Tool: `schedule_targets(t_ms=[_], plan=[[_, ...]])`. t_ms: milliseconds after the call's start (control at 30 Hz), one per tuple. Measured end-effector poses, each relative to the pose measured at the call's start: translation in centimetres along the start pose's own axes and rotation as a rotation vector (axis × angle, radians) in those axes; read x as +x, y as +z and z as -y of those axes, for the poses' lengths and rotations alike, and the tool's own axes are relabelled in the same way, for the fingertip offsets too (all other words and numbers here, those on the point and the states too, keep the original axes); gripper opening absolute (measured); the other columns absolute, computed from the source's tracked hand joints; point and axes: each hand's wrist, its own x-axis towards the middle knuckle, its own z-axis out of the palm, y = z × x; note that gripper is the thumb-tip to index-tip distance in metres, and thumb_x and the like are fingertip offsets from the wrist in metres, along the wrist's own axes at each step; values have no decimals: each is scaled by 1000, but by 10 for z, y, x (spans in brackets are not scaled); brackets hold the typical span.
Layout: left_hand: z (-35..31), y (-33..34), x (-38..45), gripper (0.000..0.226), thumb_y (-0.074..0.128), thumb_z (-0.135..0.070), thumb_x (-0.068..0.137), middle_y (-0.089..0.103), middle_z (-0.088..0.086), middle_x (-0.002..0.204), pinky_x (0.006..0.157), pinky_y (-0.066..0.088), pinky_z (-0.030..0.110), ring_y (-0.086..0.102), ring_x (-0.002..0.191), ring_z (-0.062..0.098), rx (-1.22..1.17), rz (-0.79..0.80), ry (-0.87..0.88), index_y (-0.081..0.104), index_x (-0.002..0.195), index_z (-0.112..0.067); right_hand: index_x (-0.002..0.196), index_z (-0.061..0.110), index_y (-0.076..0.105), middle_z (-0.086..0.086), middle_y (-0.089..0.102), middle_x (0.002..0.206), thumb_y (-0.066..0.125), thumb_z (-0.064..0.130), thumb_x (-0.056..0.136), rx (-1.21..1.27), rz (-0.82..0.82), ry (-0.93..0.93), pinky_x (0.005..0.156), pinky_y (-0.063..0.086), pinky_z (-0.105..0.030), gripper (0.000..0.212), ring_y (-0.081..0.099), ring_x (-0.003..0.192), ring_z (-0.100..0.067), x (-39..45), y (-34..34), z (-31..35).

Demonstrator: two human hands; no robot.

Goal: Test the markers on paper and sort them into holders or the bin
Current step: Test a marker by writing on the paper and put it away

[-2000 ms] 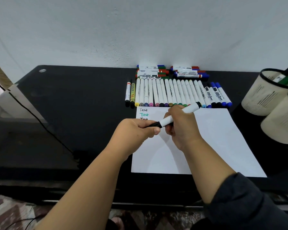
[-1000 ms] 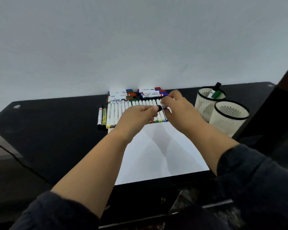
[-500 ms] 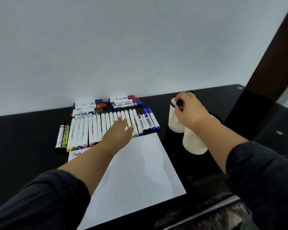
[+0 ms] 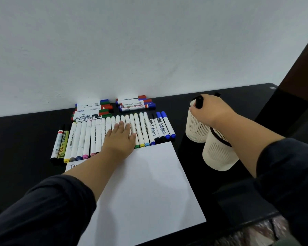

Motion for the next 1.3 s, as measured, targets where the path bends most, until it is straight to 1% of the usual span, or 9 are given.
schedule_targets(t_ms=[133,233,333,433,633,767,900,1067,1300], plan=[[-1,4,1,55,16,-37,101,-1,6,159,116,-1,37,-3,146,20,0,-15,-9,5,151,-16,103,18,40,-2,53,92,54,30,92,70,21,18,53,36,-25,21,52,75,-17,3,3,-2],[-2,4,1,56,16,-38,101,-1,6,159,117,-1,37,-3,146,20,-1,-15,-8,5,151,-16,106,18,46,0,54,97,57,30,92,69,17,6,57,39,-25,22,52,75,-13,4,4,-3],[0,3,1,56,16,-39,101,-2,5,159,117,-1,37,-3,146,20,-6,14,-11,4,151,-16,110,17,54,0,57,101,56,30,93,34,26,-15,68,42,-27,21,55,84,-15,4,4,-1],[1,-1,3,56,16,-39,102,-2,6,159,117,1,37,-2,146,21,-30,56,-6,4,151,-16,110,16,54,-3,60,107,52,32,95,-15,18,-48,71,42,-28,22,57,90,-17,5,2,0],[14,-25,5,50,21,-30,103,9,8,158,115,10,36,10,145,21,-17,13,4,18,150,-12,113,13,54,-6,56,109,39,34,99,-399,0,-309,78,42,-32,29,49,95,-19,9,-10,9],[31,-29,6,53,23,-34,102,3,7,158,116,7,35,3,146,20,12,55,7,13,151,-15,118,11,53,-7,55,109,34,31,100,-549,-61,-482,80,40,-33,32,49,103,-23,17,-7,22],[42,-22,6,51,21,-32,102,3,6,158,117,4,37,2,146,20,6,67,52,13,151,-17,123,13,50,-7,55,114,34,29,100,-592,-39,-592,83,40,-34,33,48,106,-24,31,9,41],[50,-11,7,52,20,-34,102,1,3,159,118,5,36,2,146,18,26,-5,87,9,151,-19,124,14,49,-7,56,112,37,26,99,-560,-19,-657,81,41,-34,31,49,102,-23,51,42,62],[52,-9,6,52,19,-42,101,0,-7,158,115,-4,29,-2,145,9,-41,-47,75,9,150,-29,122,14,48,-8,55,118,39,24,98,-575,36,-673,83,41,-35,28,48,105,-24,86,89,78]])
